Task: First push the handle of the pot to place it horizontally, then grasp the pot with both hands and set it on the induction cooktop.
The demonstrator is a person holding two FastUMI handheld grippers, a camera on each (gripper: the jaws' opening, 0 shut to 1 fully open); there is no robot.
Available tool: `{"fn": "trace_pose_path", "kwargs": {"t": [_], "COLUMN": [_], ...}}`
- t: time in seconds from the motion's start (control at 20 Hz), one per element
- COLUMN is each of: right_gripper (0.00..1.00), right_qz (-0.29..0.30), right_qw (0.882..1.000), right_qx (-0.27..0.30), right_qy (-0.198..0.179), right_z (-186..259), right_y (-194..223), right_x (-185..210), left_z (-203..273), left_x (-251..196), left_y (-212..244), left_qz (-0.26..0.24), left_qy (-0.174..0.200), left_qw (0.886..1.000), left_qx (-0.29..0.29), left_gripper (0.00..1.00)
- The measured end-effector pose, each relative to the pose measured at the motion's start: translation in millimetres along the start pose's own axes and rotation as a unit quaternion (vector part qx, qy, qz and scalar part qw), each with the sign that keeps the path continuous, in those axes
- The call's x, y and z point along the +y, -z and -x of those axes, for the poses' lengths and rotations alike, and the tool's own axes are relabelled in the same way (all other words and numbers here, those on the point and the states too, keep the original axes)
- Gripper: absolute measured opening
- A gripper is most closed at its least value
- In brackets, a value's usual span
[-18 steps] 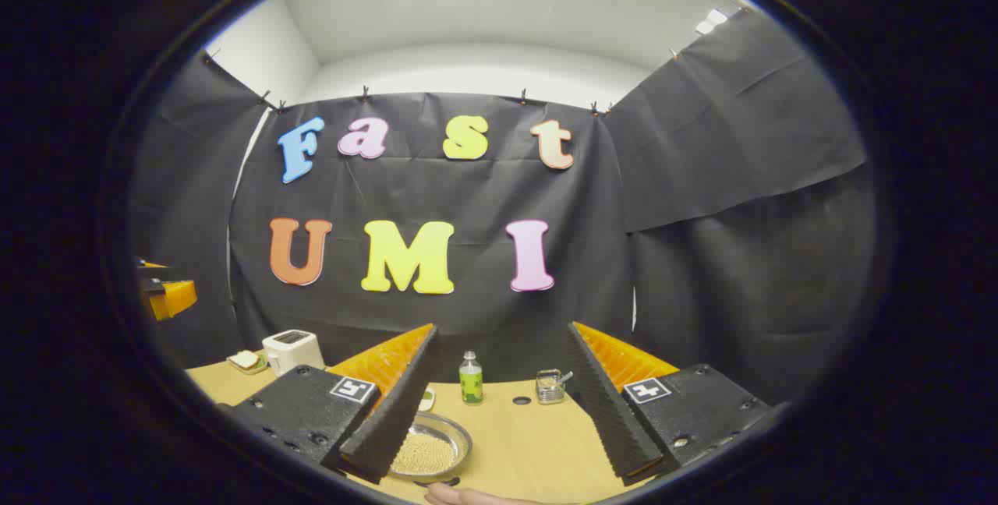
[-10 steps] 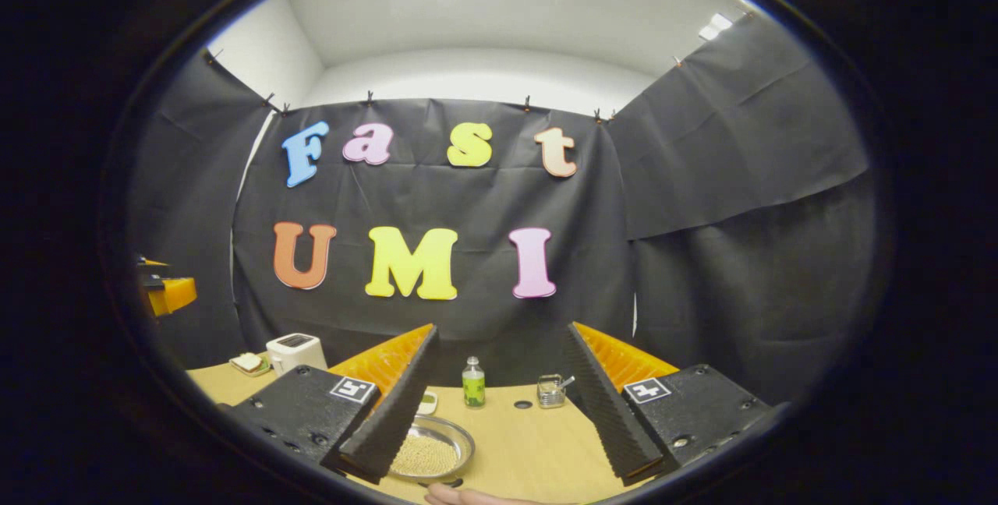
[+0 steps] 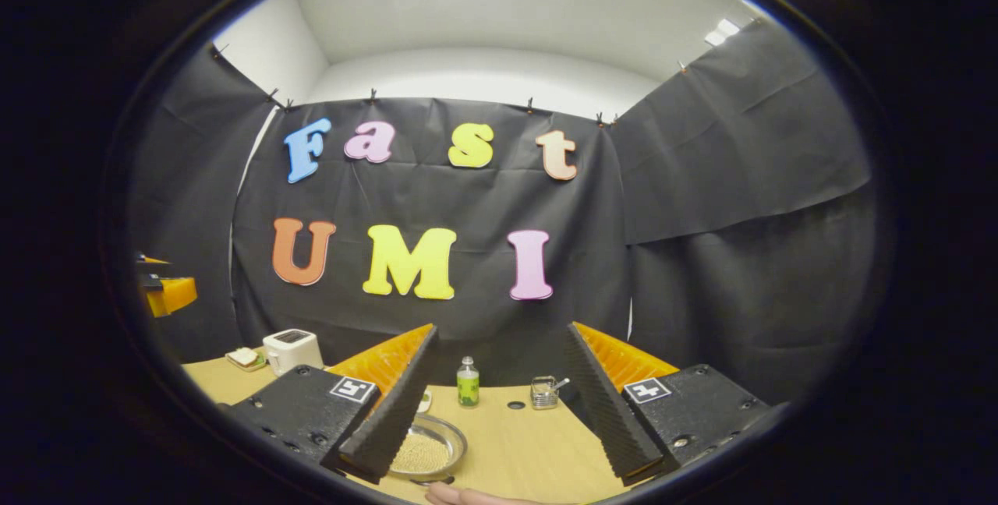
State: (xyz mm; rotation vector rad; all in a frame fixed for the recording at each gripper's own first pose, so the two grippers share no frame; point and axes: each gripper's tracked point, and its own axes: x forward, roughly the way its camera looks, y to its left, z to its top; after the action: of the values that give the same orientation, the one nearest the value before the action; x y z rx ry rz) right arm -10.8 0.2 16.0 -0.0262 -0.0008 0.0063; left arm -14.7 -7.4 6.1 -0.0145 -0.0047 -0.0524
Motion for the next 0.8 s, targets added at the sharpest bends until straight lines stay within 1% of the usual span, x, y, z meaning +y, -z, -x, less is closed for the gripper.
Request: {"fn": "trace_pose_path", "kwargs": {"t": [0.15,0.35,0.5,0.55,0.6,0.65,0.7,0.75,0.8], "right_gripper": [1.0,1.0,0.91,0.91,0.82,0.81,0.74,0.7,0.57], "right_qz": [-0.003,-0.003,-0.013,-0.018,-0.022,-0.022,-0.019,-0.014,-0.013], "right_qw": [1.0,0.999,0.997,0.996,0.995,0.994,0.993,0.992,0.991], "right_qx": [0.008,0.029,0.055,0.065,0.073,0.083,0.09,0.099,0.112], "right_qy": [-0.009,-0.036,-0.052,-0.057,-0.063,-0.068,-0.071,-0.073,-0.078], "right_z": [-3.6,-10.7,-20.2,-23.0,-25.6,-28.7,-30.9,-34.3,-34.1], "right_y": [9.9,32.4,53.5,61.9,68.3,76.9,84.3,93.1,103.0], "right_x": [2.3,15.7,23.7,26.4,30.4,33.1,35.4,38.0,42.1], "left_z": [1.5,7.4,13.7,16.0,17.1,17.9,18.4,19.0,19.8], "left_x": [-4.8,-4.5,-3.7,-4.3,-5.5,-6.5,-6.7,-7.5,-9.3], "left_y": [3.6,9.0,13.2,13.9,13.6,12.8,13.5,13.6,14.1], "left_qz": [0.0,-0.001,-0.005,-0.005,-0.005,-0.006,-0.006,-0.006,-0.006], "left_qy": [0.006,0.002,-0.002,-0.001,0.001,0.003,0.004,0.005,0.007], "left_qw": [1.0,1.0,1.0,1.0,1.0,1.0,1.0,1.0,1.0], "left_qx": [0.003,0.006,0.007,0.007,0.006,0.005,0.005,0.004,0.005], "left_gripper": [0.96,0.96,0.96,0.96,0.96,0.96,0.96,0.96,0.96]}}
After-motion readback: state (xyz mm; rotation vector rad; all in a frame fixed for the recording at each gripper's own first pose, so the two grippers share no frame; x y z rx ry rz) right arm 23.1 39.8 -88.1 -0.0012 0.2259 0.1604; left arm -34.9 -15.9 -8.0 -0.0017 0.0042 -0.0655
